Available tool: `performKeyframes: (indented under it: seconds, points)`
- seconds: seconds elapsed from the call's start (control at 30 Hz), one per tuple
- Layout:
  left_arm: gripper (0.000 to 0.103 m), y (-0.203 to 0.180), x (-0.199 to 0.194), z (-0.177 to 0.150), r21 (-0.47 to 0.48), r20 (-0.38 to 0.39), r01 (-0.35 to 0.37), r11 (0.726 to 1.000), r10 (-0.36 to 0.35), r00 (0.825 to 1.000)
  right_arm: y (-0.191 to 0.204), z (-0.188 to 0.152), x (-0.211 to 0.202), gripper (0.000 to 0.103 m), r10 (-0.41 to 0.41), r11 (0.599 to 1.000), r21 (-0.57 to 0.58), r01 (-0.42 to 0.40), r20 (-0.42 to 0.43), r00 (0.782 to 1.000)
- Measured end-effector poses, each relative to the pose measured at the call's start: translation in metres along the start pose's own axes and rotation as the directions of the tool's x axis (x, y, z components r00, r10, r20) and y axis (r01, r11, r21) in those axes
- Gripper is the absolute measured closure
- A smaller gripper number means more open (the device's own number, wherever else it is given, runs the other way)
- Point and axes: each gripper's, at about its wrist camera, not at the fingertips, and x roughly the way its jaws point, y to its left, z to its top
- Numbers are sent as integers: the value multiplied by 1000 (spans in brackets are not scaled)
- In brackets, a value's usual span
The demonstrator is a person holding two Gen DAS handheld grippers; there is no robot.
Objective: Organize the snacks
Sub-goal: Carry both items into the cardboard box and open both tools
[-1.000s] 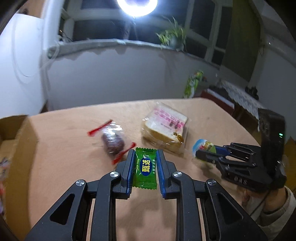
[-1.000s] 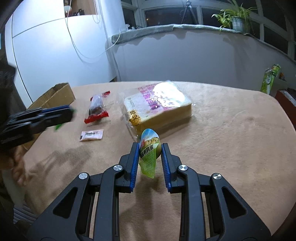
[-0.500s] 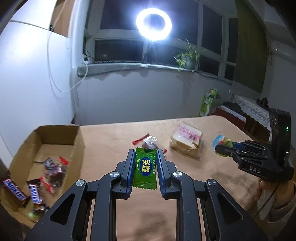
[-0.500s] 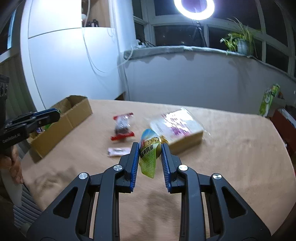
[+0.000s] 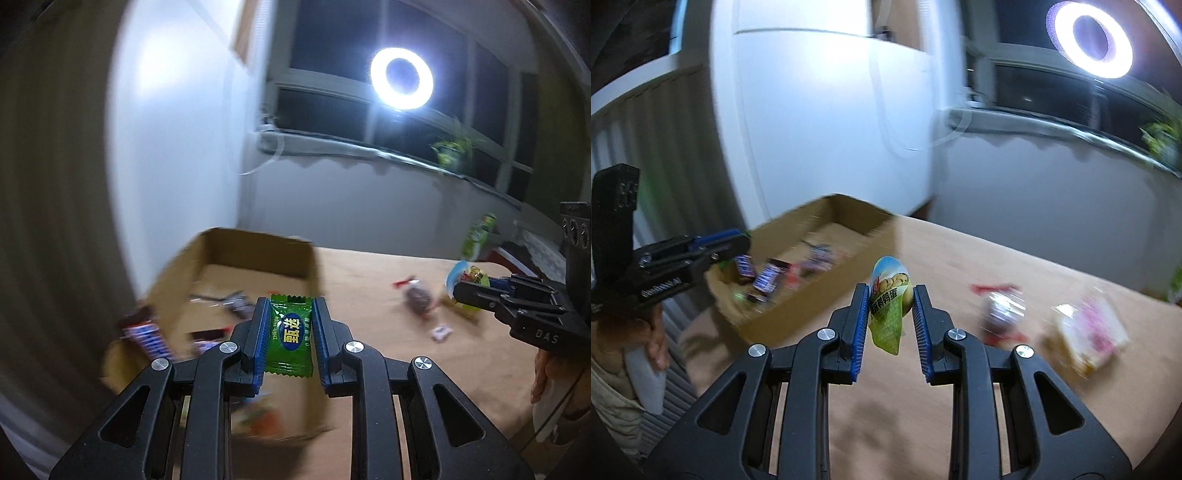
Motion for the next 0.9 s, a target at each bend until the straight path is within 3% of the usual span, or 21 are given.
performKeyframes:
  seconds: [0.23, 0.53, 0.6, 0.67, 0.73, 0.9]
  points:
    - [82, 32, -8, -2, -33, 8, -43, 999, 43, 999, 62, 25, 40, 78, 82, 992, -95, -83, -18, 996]
    - [82, 47, 7, -8, -54, -14, -35, 998, 34, 999, 87, 42, 79, 78, 114, 981, -152, -120, -45, 992]
    - [81, 48, 13, -10, -57, -29, -41, 998, 40, 999, 90, 41, 91, 71, 120, 978, -164, -131, -74, 990]
    - [75, 51, 15, -15, -56, -49, -57, 997, 54, 997, 90, 37, 93, 44, 99, 979, -170, -109, -64, 993]
    - [46, 54, 13, -19, -61, -39, -74, 995, 71, 997, 88, 32, 90, 41, 91, 983, -157, -98, -53, 994]
    - [42, 61, 1, -24, -77, -17, -95, 993, 94, 995, 82, 16, 78, 41, 38, 989, -143, -43, -36, 999]
